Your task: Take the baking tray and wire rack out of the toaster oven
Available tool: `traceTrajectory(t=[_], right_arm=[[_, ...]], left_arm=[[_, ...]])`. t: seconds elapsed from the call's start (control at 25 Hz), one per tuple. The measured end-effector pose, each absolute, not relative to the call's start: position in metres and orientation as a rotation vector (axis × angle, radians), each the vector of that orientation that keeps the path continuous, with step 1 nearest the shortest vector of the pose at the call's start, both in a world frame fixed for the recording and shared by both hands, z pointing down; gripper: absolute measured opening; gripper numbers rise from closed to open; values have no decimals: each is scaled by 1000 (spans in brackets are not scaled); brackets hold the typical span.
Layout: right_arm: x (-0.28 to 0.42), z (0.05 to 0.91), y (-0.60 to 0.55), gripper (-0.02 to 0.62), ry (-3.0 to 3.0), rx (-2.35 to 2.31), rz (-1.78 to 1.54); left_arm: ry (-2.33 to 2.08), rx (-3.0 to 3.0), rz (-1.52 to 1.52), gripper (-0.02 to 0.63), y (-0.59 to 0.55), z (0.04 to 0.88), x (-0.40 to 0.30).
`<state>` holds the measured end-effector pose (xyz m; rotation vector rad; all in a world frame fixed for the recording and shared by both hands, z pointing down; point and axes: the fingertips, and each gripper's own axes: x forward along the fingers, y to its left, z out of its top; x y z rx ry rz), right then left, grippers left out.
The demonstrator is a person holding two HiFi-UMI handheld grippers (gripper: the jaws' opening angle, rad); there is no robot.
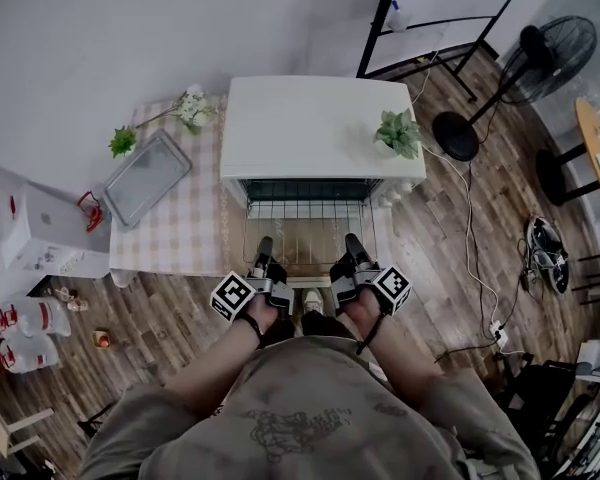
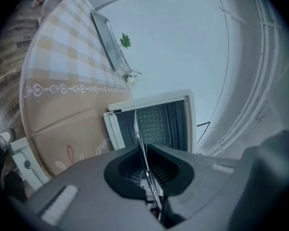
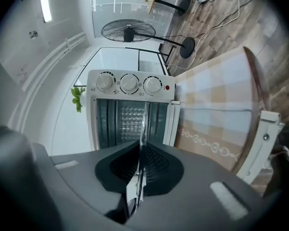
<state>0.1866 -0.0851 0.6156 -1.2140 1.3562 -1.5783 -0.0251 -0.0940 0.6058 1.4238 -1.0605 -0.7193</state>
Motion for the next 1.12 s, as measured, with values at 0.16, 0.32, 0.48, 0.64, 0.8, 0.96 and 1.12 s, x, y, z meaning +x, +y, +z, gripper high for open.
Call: traceTrajectory(t=[0.16, 0.32, 0.48, 0.64, 0.8, 0.96, 1.12], right_arm=[[182, 604, -70, 31, 1355, -1195, -1593], [182, 591, -59, 31, 1380, -1178, -1583], [183, 578, -51, 31, 1388, -1155, -1574], [186, 574, -41, 31, 1383, -1153, -1577], [191, 568, -33, 31, 1374, -1151, -1577], [190, 559, -33, 31, 1390, -1131, -1577], [182, 560, -33, 31, 1423, -1112, -1603]], left_arm=[[-1039, 1421, -707, 8, -81, 599, -28], [-1009, 1413, -727, 6, -71, 585, -29], [-986, 1410, -717, 5, -60, 579, -26], [-984, 1417, -703, 6, -51, 572, -23], [-946, 1424, -730, 6, -49, 556, -16], [-943, 1428, -746, 6, -47, 550, -17], [-981, 1408, -729, 6, -40, 559, -27]])
